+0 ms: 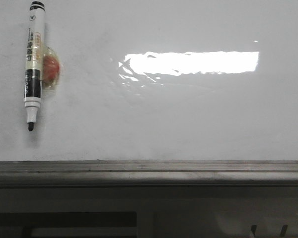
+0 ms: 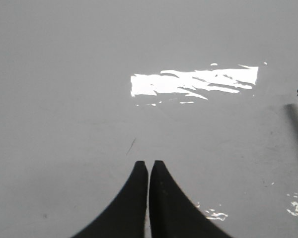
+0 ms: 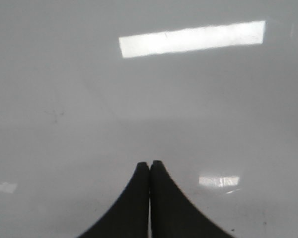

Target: Write number 6 on whiteboard

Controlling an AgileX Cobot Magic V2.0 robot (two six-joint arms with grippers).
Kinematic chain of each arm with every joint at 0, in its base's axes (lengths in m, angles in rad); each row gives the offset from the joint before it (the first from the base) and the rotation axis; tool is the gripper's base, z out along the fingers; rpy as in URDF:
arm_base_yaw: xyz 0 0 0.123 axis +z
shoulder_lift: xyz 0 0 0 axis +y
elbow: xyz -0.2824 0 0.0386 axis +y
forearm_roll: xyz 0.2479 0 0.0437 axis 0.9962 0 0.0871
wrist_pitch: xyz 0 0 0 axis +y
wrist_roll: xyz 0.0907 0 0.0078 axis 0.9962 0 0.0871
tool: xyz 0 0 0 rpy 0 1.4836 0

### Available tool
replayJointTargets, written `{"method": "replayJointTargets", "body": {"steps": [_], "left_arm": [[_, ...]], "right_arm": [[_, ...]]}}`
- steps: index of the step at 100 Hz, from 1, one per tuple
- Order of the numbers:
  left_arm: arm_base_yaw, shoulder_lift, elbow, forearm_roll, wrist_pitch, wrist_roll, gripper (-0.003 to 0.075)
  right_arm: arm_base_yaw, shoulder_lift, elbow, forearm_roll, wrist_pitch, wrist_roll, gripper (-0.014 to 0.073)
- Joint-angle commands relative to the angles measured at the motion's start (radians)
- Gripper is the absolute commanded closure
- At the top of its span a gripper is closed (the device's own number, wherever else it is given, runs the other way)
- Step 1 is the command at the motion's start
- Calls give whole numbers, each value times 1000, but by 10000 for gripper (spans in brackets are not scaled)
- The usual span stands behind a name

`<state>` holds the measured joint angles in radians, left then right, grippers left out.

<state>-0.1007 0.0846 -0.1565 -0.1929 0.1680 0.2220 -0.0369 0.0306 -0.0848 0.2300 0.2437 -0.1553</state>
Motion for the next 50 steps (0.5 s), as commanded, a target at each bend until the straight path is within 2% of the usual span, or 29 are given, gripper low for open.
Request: {"method": "replayJointTargets", "body": {"steps": [1, 13, 33, 40, 41, 42, 50], "left_arm": [[0, 86, -83, -9, -48, -3, 741], [0, 166, -130, -9, -24, -3, 741], [0, 248, -140, -41, -27, -3, 722], [0, 261, -140, -41, -30, -3, 632], [0, 264, -140, -41, -33, -3, 589], [0, 264, -140, -41, -33, -3, 589], [0, 270, -140, -46, -81, -3, 376]], "right_arm": [[0, 76, -99, 7, 31, 2, 657], [0, 166, -168, 7, 95, 2, 657], [0, 214, -183, 7, 49, 2, 657], [0, 216, -176, 7, 49, 2, 657], [0, 216, -176, 7, 49, 2, 657], [0, 216, -174, 7, 49, 2, 657], [0, 216, -170, 7, 49, 2, 657]]}}
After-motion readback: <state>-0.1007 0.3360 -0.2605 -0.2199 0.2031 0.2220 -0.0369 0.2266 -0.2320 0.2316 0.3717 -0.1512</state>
